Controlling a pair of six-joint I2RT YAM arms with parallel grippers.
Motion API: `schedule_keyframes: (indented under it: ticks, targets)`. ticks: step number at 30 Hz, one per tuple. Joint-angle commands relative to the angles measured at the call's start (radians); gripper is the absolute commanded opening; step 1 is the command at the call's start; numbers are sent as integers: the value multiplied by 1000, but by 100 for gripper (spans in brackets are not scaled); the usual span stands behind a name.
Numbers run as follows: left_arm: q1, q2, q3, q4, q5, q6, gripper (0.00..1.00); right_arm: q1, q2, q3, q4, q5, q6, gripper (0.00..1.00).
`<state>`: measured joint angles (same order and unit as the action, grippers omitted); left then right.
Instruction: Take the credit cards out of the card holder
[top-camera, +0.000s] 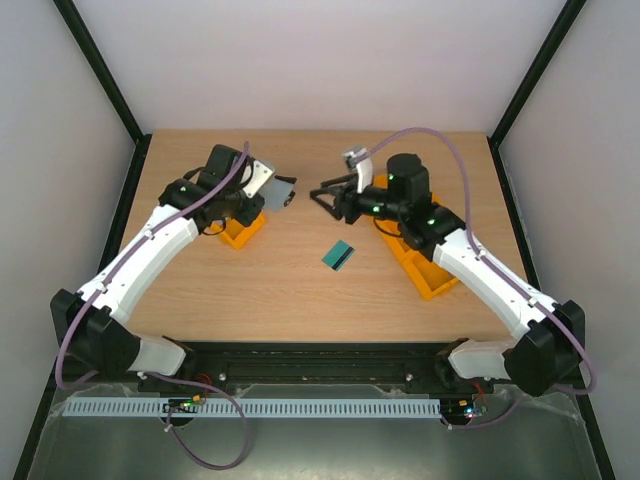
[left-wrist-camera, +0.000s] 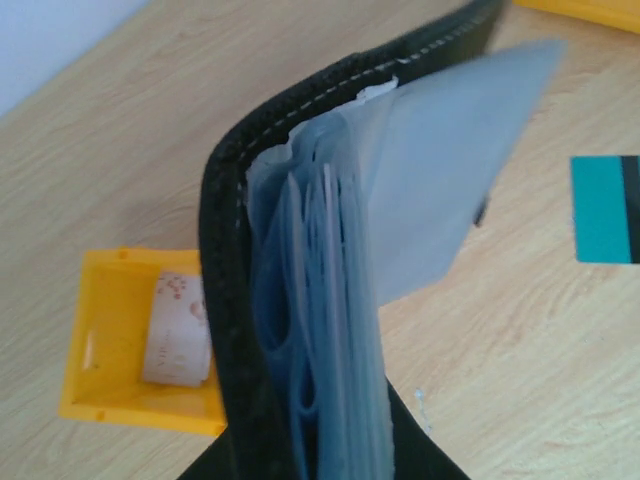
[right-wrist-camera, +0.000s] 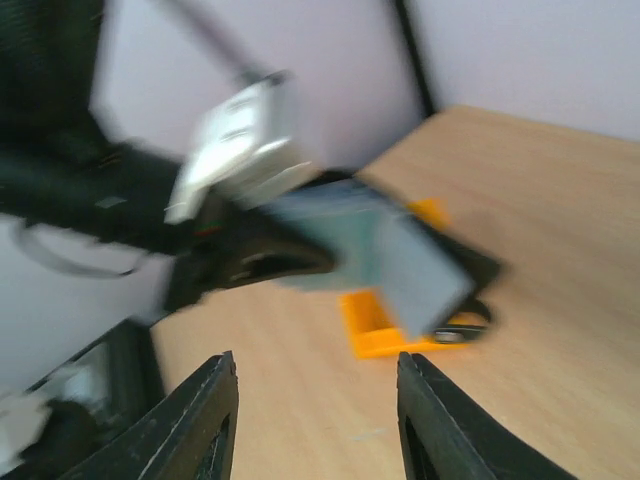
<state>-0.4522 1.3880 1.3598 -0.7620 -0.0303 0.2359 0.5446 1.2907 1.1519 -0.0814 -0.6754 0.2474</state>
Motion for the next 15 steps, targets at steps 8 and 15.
schedule_keyframes:
  ticks: [8,15]
  targets:
    - [36,-11,117,-64,586,-6,2,118,62,-118,433,-286,170,34]
    - [53,-20,153,-208,934,161,2,101,17,-114,349,-262,74,27]
